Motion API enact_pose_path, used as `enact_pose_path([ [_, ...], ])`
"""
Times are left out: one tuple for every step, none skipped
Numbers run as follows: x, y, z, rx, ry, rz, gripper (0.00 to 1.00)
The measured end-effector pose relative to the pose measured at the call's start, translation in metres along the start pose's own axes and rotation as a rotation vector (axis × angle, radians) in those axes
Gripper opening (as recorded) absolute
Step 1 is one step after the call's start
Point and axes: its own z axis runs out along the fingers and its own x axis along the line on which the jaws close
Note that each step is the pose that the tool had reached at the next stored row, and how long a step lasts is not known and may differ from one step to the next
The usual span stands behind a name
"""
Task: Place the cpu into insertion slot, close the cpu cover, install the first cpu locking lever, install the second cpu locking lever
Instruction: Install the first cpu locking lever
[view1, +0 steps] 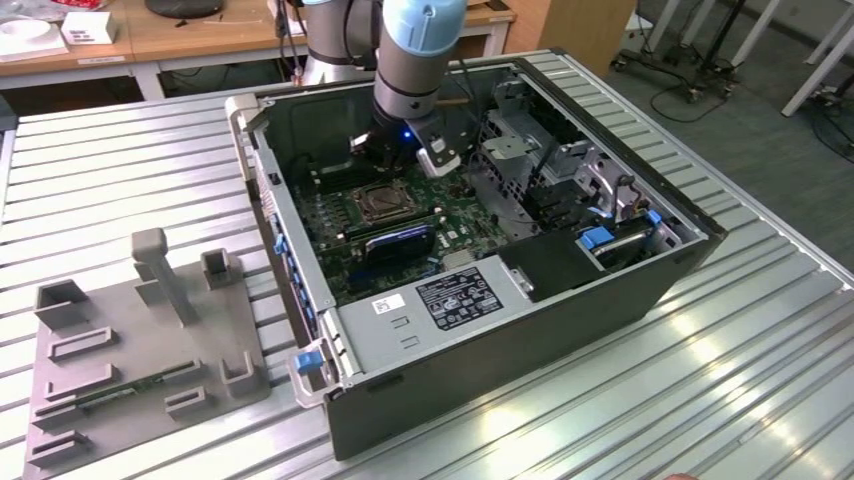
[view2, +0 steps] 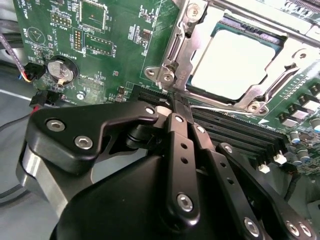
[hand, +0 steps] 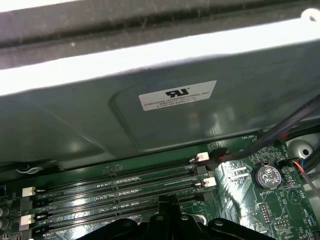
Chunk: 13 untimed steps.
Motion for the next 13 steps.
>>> enact_pose_path([
  [0.0000, 0.0003, -0.0010, 0.0000, 0.0001, 0.000, 0.11],
  [0.0000, 0.0007, -0.0022, -0.0001, 0.0000, 0.000, 0.11],
  [0.0001, 0.0012, -0.0036, -0.0001, 0.0000, 0.000, 0.11],
  [0.0001, 0.0017, -0.0050, 0.0000, 0.0001, 0.000, 0.11],
  [0.0001, 0.0022, -0.0064, 0.0000, 0.0001, 0.000, 0.11],
  [0.0001, 0.0027, -0.0080, 0.0001, 0.0000, 0.000, 0.11],
  [0.0002, 0.0032, -0.0094, 0.0000, 0.0001, 0.000, 0.11],
  [0.0002, 0.0037, -0.0109, 0.0000, 0.0000, 0.000, 0.11],
  [0.0002, 0.0042, -0.0124, 0.0000, 0.0000, 0.000, 0.11],
  [0.0002, 0.0047, -0.0138, 0.0000, 0.0000, 0.000, 0.11],
  [0.0003, 0.0051, -0.0151, 0.0000, 0.0000, 0.000, 0.11],
  [0.0003, 0.0055, -0.0162, 0.0000, 0.0000, 0.000, 0.11],
  [0.0003, 0.0058, -0.0171, 0.0001, 0.0001, 0.000, 0.11],
])
